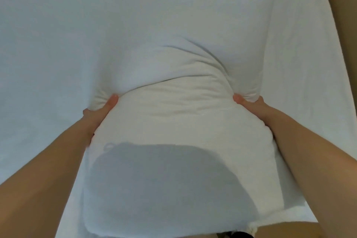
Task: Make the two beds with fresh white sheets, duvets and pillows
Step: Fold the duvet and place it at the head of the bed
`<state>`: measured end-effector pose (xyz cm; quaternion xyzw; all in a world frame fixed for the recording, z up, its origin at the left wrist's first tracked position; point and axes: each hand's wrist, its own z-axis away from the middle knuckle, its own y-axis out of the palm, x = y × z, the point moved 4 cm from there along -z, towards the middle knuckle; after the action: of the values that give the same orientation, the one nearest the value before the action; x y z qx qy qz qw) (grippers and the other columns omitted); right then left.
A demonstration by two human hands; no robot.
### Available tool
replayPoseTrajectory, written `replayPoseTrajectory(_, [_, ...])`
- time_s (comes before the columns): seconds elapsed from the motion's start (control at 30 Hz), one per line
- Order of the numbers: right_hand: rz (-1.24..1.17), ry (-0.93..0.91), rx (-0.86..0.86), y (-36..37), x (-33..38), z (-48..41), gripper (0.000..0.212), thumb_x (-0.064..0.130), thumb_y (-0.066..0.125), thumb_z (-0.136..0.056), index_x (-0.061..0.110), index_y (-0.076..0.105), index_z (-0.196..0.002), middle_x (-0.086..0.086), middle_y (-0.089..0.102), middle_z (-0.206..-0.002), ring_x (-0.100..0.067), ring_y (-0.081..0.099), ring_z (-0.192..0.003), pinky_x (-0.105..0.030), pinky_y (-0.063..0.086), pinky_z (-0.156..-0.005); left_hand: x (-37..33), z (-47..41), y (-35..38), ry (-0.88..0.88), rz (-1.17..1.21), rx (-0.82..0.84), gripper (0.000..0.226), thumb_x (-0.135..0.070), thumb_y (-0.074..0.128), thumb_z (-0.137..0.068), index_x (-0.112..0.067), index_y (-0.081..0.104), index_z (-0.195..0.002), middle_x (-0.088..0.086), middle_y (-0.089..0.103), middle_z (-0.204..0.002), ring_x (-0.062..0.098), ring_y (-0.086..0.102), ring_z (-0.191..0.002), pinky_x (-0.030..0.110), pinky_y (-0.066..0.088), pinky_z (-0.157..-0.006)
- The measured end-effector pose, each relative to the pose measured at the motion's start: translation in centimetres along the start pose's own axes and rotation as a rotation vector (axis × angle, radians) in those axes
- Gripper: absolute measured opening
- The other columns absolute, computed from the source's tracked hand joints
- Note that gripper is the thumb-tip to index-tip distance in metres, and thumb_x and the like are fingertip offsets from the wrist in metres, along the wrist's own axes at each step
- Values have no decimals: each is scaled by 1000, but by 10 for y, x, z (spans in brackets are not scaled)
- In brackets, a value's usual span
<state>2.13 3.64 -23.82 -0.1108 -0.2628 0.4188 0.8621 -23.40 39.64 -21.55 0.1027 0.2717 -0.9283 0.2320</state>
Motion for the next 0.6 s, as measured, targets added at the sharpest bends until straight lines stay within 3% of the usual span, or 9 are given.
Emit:
replayPoseTrajectory(0.07, [26,-24,-2,-1,0,-6,98,68,65,-75,12,35,-149,-9,47,-146,-25,53,-109,-32,38,-85,2,4,4,29,-3,-31,138,-85,64,-41,-10,28,-150,14,43,-147,35,49,-126,43,43,-99])
replayPoseTrajectory(0.13, [-24,-25,-14,-6,-2,-9,91,64,67,-78,7,41,-144,-12,52,-140,-23,52,-98,-30,39,-83,7,13,8,63,13,-104,124,-82,64,-54,-6,33,-148,15,44,-146,33,50,-126,40,41,-102])
replayPoseTrajectory(0.3, [-148,-76,21,-24,-5,12,75,57,73,-77,11,55,-133,-4,62,-118,-12,58,-81,-25,44,-68,0,59,24,138,70,-284,105,-64,63,-78,-1,21,-151,16,31,-155,30,36,-139,35,30,-110])
replayPoseTrajectory(0.4, [-144,-84,1,-81,-2,30,76,60,71,-77,13,54,-134,-3,62,-117,-11,57,-80,-24,42,-62,-27,96,52,174,145,-278,105,-63,66,-77,-5,20,-152,13,32,-155,29,35,-140,38,30,-111])
replayPoseTrajectory(0.5, [-101,-89,-107,-167,12,44,87,66,64,-80,9,43,-142,-5,56,-126,-20,54,-96,-29,40,-78,-75,136,93,267,199,-217,110,-69,67,-73,-6,22,-152,12,36,-153,29,38,-137,39,33,-109])
replayPoseTrajectory(0.6, [-4,-56,-209,-263,40,45,103,80,55,-75,10,36,-148,-10,51,-139,-31,53,-119,-36,38,-85,-142,165,141,322,216,-168,106,-68,65,-76,-8,21,-151,11,34,-153,29,38,-138,38,32,-109])
